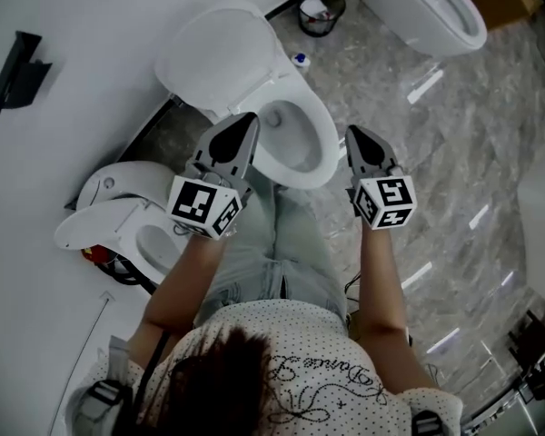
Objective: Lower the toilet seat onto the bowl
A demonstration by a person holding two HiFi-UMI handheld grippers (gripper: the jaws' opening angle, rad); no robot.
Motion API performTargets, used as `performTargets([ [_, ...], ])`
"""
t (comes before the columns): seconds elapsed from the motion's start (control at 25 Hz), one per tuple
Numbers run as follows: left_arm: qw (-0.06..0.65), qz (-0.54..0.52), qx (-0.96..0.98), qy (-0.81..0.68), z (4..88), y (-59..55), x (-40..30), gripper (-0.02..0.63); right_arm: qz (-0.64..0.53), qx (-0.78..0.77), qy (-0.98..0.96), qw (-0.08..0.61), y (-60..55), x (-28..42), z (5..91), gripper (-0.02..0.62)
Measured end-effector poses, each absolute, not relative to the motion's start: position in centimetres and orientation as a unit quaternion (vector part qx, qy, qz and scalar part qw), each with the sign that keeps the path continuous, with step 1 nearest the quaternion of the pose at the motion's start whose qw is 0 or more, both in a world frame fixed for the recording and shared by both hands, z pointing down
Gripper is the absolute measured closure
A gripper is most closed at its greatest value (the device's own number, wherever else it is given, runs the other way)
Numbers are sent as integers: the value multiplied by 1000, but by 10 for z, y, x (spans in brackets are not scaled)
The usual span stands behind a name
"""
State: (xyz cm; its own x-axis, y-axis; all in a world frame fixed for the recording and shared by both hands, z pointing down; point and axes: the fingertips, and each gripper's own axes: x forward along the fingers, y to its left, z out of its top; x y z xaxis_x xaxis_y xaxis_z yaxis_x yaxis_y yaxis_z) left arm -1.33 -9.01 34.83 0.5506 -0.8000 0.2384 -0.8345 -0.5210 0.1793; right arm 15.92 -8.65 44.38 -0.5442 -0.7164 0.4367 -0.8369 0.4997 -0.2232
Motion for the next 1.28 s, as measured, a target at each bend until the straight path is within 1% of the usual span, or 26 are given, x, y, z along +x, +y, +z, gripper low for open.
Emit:
performTargets([
  [0.52, 83, 36, 878, -470, 284, -94, -17, 597, 132, 454, -880, 52, -98, 144, 309, 583],
  [0.96, 29, 22, 877, -479, 223, -99, -18, 597, 51, 436, -899, 5, -94, 134, 215, 584],
  [1.28, 11, 5, 872, -489, 196, -96, -14, 597, 25, 426, -904, -11, -94, 134, 185, 584],
])
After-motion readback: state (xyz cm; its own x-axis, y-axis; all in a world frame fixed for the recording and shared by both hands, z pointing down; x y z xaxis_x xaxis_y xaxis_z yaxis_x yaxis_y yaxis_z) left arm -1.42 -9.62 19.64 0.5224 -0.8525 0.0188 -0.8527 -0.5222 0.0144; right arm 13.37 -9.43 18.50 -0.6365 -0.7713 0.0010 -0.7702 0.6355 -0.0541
